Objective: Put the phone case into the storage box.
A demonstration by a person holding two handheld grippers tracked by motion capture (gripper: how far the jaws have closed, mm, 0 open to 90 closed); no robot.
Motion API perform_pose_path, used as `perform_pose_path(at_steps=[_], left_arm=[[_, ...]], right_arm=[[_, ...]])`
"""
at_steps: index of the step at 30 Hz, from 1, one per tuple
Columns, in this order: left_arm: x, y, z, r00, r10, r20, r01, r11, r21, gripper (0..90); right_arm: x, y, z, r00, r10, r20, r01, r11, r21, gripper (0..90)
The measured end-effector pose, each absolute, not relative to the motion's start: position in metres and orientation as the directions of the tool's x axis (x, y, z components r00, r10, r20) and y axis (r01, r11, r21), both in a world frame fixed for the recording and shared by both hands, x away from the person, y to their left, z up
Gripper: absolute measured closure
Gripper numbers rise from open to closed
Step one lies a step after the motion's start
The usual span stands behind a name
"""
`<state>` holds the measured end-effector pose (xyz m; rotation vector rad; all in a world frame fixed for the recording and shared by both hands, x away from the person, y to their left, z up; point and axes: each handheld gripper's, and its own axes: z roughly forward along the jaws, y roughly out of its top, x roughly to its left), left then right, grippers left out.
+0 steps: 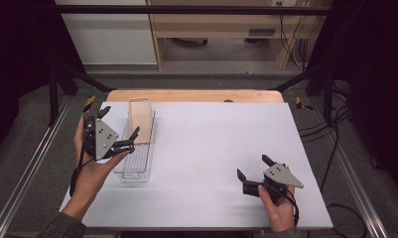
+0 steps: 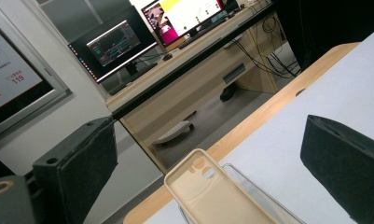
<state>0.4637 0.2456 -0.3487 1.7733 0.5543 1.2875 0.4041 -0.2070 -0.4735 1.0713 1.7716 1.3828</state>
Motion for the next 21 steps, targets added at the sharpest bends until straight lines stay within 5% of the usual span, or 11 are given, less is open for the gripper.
perform_pose_path(at_steps=[21], left_arm=[[0.451, 0.262, -0.356, 0.355, 0.785, 0.508, -0.129, -0.497, 0.858, 3.6]], right_arm=[[0.404, -0.207, -0.474, -0.462, 0.887, -0.005, 0.213, 0.116, 0.970, 2.9]])
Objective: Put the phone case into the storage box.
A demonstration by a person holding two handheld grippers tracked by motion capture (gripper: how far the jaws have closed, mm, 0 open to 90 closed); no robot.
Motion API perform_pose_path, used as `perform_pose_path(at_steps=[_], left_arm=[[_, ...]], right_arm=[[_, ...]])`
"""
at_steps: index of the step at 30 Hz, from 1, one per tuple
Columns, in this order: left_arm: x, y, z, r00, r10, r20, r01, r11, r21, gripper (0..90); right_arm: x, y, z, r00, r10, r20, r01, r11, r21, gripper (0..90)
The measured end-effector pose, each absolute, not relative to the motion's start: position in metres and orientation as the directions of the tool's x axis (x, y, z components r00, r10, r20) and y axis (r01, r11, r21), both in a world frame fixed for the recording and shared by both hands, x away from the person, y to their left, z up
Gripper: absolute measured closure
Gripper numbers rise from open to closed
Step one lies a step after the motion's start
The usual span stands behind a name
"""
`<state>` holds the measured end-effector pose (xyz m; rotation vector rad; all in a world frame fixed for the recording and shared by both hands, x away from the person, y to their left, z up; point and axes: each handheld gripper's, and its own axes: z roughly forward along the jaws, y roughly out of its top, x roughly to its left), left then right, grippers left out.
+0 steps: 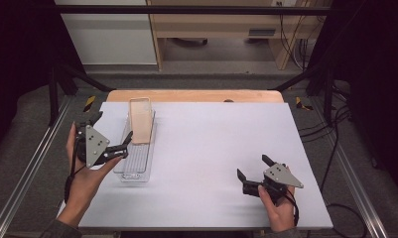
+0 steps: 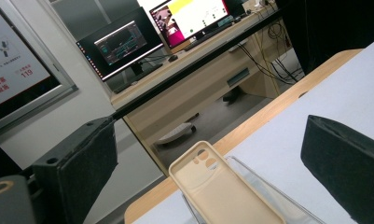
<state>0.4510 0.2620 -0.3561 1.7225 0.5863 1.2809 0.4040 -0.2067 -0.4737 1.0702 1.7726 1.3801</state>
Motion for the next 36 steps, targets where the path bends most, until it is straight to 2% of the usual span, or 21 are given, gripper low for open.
perform_pose_path(at_steps=[36], left_arm=[[0.438, 0.283, -0.366, 0.353, 0.827, 0.438, -0.116, -0.426, 0.897, 3.3]], right_arm=[[0.404, -0.206, -0.474, -0.463, 0.886, -0.009, 0.212, 0.121, 0.970, 2.9]])
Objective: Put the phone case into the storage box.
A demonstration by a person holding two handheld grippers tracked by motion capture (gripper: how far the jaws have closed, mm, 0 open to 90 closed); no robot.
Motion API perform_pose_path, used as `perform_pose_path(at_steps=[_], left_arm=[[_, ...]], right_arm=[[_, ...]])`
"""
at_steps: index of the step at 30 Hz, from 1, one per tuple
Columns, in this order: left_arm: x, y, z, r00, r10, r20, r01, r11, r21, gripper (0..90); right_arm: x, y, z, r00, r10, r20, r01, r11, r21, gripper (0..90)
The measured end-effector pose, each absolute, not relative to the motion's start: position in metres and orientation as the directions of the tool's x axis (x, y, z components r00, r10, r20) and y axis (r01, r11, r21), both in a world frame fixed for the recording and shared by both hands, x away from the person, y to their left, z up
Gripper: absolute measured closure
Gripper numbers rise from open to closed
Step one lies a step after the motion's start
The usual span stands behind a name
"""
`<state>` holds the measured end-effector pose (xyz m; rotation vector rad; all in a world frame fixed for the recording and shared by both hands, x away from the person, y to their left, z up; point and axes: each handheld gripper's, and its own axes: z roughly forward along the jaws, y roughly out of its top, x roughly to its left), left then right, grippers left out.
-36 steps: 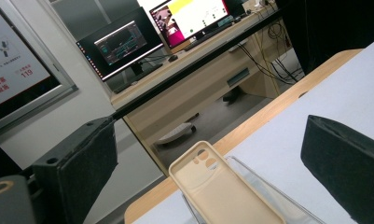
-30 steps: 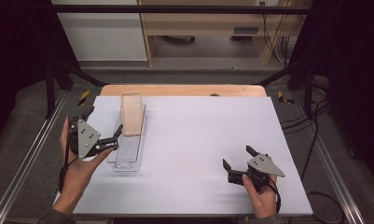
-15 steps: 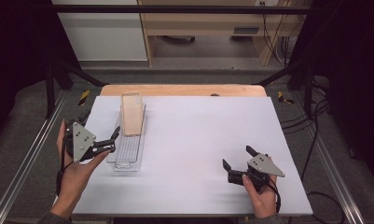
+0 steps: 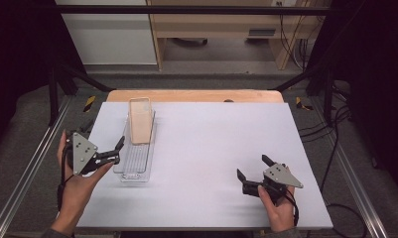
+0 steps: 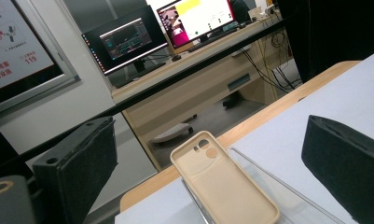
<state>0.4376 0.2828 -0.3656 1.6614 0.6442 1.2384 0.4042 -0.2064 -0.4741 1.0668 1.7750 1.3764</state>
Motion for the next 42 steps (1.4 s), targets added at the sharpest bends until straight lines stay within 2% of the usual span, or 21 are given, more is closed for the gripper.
perform_pose_path(at_steps=[25, 42], left_arm=[[0.425, 0.306, -0.387, 0.367, 0.888, 0.276, -0.055, -0.275, 0.960, 3.1], [0.415, 0.327, -0.396, 0.372, 0.904, 0.211, -0.033, -0.215, 0.976, 2.5]], right_arm=[[0.404, -0.205, -0.474, -0.463, 0.886, -0.013, 0.211, 0.124, 0.970, 2.9], [0.404, -0.205, -0.474, -0.464, 0.886, -0.018, 0.208, 0.128, 0.970, 2.9]])
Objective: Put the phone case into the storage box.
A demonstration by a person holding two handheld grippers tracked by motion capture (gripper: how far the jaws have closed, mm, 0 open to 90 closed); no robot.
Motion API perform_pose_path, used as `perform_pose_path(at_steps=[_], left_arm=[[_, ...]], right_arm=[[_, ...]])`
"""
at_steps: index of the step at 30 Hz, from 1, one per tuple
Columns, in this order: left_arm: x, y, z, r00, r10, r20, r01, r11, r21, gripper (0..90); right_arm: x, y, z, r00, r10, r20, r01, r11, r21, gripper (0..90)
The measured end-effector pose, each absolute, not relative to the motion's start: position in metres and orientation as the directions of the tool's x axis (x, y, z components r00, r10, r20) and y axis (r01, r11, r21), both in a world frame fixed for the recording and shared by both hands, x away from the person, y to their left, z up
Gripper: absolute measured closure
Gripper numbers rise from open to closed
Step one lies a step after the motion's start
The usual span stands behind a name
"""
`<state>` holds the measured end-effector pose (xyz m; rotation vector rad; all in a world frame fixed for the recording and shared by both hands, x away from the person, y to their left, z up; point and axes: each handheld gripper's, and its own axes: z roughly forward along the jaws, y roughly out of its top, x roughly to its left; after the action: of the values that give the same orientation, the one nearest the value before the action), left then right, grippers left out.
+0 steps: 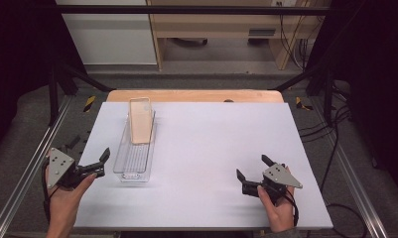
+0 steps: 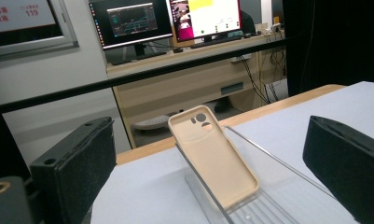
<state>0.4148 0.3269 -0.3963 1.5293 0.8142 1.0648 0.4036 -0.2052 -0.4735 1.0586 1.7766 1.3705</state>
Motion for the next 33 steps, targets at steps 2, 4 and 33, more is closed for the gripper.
perform_pose_path(at_steps=[2, 4, 33], left_arm=[[0.414, 0.328, -0.398, 0.375, 0.906, 0.197, -0.027, -0.202, 0.979, 2.5], [0.414, 0.330, -0.399, 0.379, 0.907, 0.183, -0.022, -0.189, 0.982, 2.5], [0.409, 0.326, -0.426, 0.452, 0.887, 0.092, 0.024, -0.115, 0.993, 1.8]], right_arm=[[0.404, -0.205, -0.474, -0.463, 0.886, -0.017, 0.208, 0.127, 0.970, 2.9], [0.404, -0.205, -0.473, -0.462, 0.887, -0.016, 0.208, 0.126, 0.970, 2.9], [0.404, -0.206, -0.474, -0.462, 0.886, -0.023, 0.206, 0.132, 0.970, 2.9]])
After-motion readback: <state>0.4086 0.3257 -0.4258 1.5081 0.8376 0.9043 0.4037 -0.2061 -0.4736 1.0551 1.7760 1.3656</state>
